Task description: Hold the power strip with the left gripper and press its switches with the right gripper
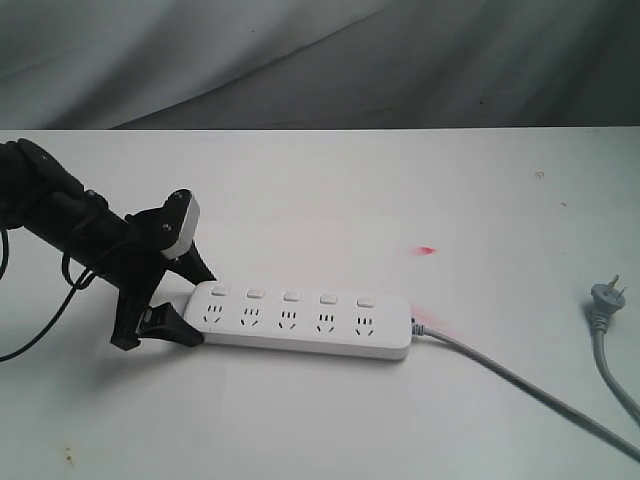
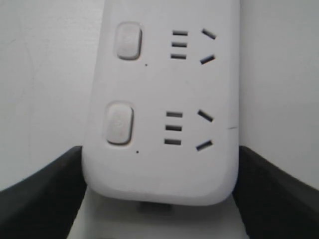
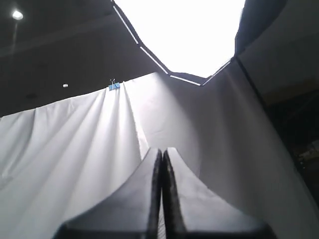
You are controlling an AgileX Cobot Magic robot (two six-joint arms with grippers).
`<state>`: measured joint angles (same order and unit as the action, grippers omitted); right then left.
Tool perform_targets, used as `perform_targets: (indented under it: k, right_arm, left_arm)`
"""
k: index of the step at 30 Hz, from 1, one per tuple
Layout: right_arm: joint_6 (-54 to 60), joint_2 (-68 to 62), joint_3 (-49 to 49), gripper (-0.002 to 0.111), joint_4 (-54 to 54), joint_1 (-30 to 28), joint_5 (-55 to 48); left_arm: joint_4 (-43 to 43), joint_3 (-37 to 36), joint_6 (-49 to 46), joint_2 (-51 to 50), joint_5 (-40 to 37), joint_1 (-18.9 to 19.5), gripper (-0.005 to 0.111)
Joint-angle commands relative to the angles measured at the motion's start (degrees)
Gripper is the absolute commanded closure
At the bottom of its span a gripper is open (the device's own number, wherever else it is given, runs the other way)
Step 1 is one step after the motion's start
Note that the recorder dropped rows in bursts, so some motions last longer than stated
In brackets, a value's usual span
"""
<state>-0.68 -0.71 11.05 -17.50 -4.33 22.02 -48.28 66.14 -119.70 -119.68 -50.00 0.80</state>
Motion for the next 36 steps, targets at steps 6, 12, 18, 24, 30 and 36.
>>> perform_targets:
  k: [6,12,18,24,30,36]
  right_arm:
    - [23.6,-26.2,41.1,0.108,-14.2,-0.2,-17.4]
    - [25.7,-47.8,69.7,0.108,-10.2,-0.2,-32.1]
    - [16.2,-69.0,98.7,0.108,0.1,-0.2,-50.9]
    - [1.7,-83.5,114.2,0.108,23.5,-0.2,-63.0]
    - [1.7,-91.8,112.9,0.108,24.9,-0.2,-75.8]
    - [13.7,-99.2,105.8,0.108,8.6,-0.2,-79.8]
  left_arm:
    - [-0.4,0.2,-0.3,0.3,0.3,-0.4,0.107]
    - [-0.4,0.2,-0.3,0.3,0.3,-0.4,0.107]
    - [-0.4,0.2,-0.3,0.3,0.3,-0.4,0.107]
    - [-0.4,0.2,-0.3,0.3,0.3,-0.4,0.107]
    - [-0.4,0.2,-0.3,0.3,0.3,-0.4,0.107]
    - [-0.4,0.2,-0.3,0.3,0.3,-0.4,0.107]
